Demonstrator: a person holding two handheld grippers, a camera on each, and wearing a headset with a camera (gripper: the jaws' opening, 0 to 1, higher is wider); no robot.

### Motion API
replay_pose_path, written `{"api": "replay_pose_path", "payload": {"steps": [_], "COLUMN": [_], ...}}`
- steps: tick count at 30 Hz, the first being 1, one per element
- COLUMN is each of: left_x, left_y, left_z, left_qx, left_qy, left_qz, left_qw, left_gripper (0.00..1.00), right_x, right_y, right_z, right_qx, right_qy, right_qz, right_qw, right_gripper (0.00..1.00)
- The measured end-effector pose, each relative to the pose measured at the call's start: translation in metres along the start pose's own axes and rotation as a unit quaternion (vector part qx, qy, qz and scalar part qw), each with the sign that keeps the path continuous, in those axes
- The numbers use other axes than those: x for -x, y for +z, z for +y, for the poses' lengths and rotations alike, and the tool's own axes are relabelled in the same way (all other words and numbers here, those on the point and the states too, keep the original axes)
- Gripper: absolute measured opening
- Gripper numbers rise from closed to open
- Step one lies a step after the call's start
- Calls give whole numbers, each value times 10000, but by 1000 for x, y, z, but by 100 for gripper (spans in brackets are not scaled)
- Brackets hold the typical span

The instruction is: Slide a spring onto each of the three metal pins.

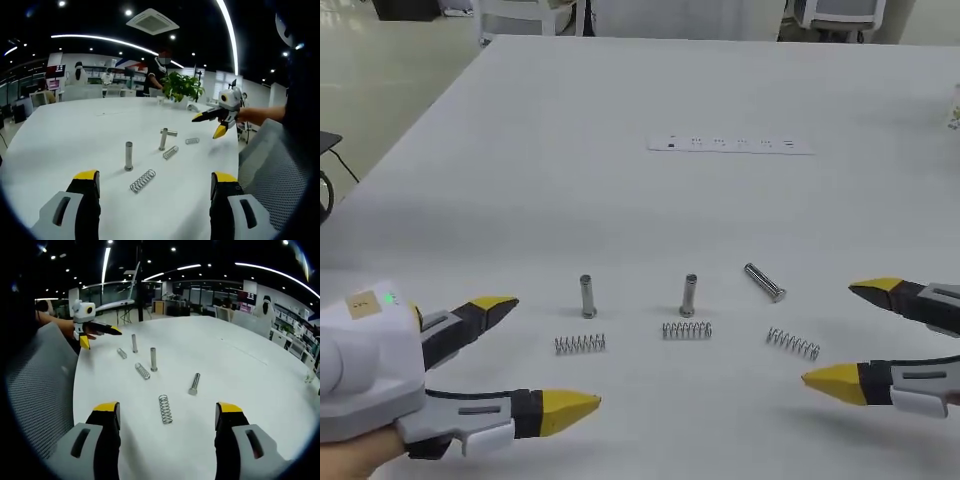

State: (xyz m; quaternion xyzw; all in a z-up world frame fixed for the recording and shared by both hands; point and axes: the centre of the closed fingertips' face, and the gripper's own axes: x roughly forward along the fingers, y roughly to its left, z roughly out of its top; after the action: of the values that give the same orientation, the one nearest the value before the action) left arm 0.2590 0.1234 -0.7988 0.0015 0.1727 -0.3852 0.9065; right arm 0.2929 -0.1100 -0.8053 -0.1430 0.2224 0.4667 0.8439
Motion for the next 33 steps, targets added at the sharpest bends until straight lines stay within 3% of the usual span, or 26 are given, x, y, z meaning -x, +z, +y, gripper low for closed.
{"api": "replay_pose_path", "payload": {"steps": [29, 33], "left_x": [-1, 0], "left_y": [-2, -2], "left_z": [0, 1], "left_qx": [10, 14], "left_qy": [-14, 3], "left_qz": [15, 10], "left_qw": [10000, 10000], "left_gripper": [88, 88], "right_x": [2, -1], "right_y": [-2, 7], "right_z": [-7, -14], "right_qx": [31, 120], "right_qy": [-49, -36], "right_qz": [128, 146], "right_qw": [9999, 9998], "right_gripper": [75, 75]}}
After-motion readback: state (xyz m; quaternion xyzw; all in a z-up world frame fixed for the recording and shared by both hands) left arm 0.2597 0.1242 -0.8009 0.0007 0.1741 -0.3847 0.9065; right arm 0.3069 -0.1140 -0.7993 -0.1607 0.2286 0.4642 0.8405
